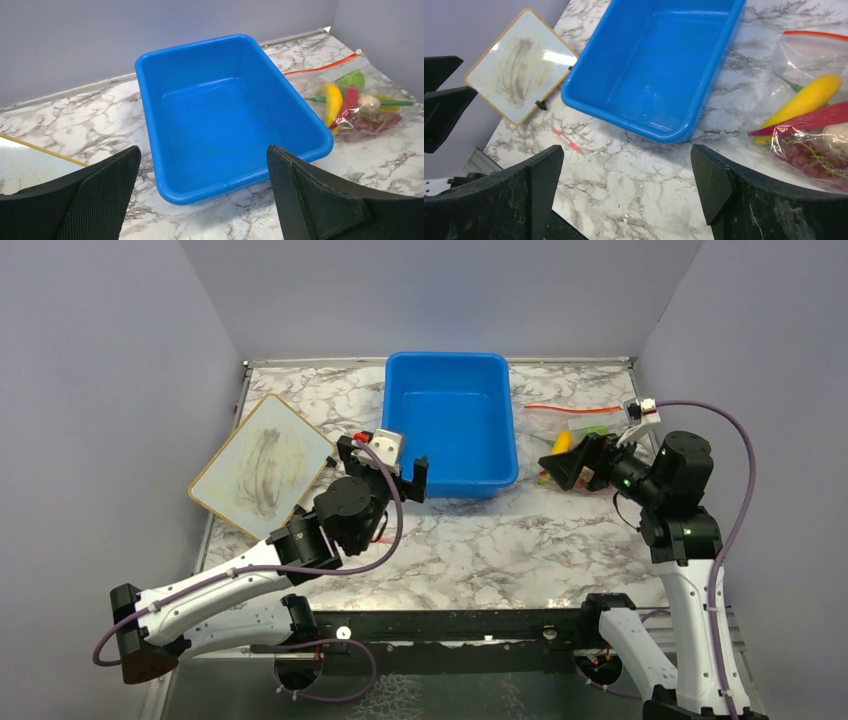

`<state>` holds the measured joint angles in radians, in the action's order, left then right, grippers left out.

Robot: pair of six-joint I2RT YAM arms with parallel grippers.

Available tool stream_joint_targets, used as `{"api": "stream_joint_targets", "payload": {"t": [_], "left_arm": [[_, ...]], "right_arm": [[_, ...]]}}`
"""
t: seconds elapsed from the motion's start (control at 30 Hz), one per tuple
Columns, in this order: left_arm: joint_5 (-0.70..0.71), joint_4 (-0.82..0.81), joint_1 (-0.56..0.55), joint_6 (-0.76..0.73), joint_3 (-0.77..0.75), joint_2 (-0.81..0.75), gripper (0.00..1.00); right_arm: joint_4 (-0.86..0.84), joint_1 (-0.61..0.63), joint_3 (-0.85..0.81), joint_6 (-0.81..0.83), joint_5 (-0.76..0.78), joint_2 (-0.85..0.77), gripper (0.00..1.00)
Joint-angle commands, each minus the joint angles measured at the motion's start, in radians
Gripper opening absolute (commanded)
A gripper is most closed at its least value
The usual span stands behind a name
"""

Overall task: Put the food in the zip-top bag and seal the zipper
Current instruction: Reset both arms

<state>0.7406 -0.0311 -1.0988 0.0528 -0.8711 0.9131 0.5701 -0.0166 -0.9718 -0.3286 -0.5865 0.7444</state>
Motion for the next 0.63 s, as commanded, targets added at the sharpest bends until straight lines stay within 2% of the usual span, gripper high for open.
{"api": "stream_joint_targets", "payload": {"t": [0.0, 0.2, 0.47, 0.6], "left_arm": [[0.032, 0.082, 0.001, 0.084, -0.049, -0.059, 0.99], [0.014, 0.115, 0.001, 0.104, -0.021, -0.151, 0.99], [0.066, 0.181, 0.001, 0.120, -0.038, -0.147, 0.99], [0.070, 0.156, 0.001, 0.117, -0.012, -0.155, 0.99]], "right_arm": [[0.084, 0.021, -0.091, 0.036, -0.053, -0.013, 1.00], [0.088, 0.021, -0.083, -0.003, -0.103, -0.040, 1.00], [0.082, 0.021, -0.048, -0.022, -0.113, -0.071, 1.00], [0.081, 0.021, -0.046, -0.026, -0.127, -0.066, 1.00]]}}
